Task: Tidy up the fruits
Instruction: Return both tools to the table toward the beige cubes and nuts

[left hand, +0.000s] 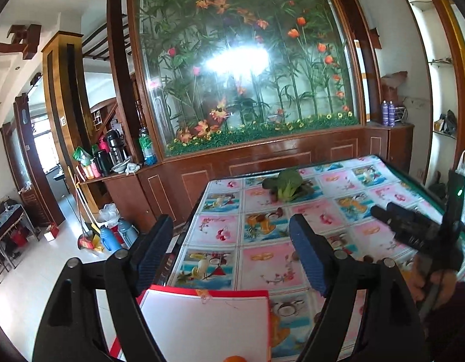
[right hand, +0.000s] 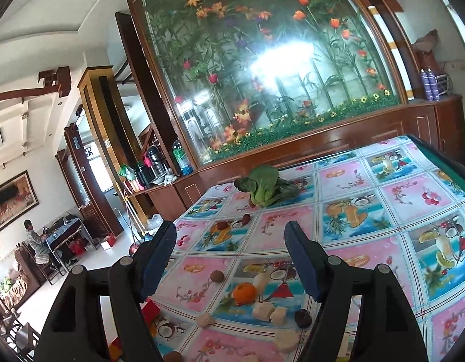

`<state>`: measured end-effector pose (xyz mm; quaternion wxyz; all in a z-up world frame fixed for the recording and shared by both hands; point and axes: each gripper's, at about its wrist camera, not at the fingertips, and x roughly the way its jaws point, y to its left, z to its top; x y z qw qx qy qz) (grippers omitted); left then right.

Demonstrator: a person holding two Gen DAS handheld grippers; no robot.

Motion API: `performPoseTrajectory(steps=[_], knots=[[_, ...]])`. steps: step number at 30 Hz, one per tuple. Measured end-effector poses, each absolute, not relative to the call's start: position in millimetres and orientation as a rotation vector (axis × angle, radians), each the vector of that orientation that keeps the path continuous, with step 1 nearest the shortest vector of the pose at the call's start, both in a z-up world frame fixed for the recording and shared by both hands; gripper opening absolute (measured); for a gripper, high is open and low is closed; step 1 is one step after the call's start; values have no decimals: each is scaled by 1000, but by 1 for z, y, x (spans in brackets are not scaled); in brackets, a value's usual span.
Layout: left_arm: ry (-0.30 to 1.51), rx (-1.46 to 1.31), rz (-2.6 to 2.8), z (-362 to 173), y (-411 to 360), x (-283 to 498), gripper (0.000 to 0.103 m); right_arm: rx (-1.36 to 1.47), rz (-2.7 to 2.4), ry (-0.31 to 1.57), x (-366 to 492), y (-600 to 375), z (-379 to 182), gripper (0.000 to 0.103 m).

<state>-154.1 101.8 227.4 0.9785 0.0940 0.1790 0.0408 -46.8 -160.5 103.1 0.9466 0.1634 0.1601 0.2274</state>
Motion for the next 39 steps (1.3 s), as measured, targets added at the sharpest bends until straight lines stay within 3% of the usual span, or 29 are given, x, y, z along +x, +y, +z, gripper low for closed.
performPoseTrajectory(steps=[6,13,24,31,39], knots=[[311,214,58,286,73,-158,81,339,462,331,-43,-167,104,74],[262,254,-1,315,34,-165,94,346,456,364,-42,-183,104,76],[653,98,32,169,76,-100,94,305,443,645,-2,-197,69,78],[789,57,-4,101,70,-95,94,245,422,797,2,-205,54,78],[826,113,-104,64,55,-116,94,183,498,853,-26,-212,42,64]])
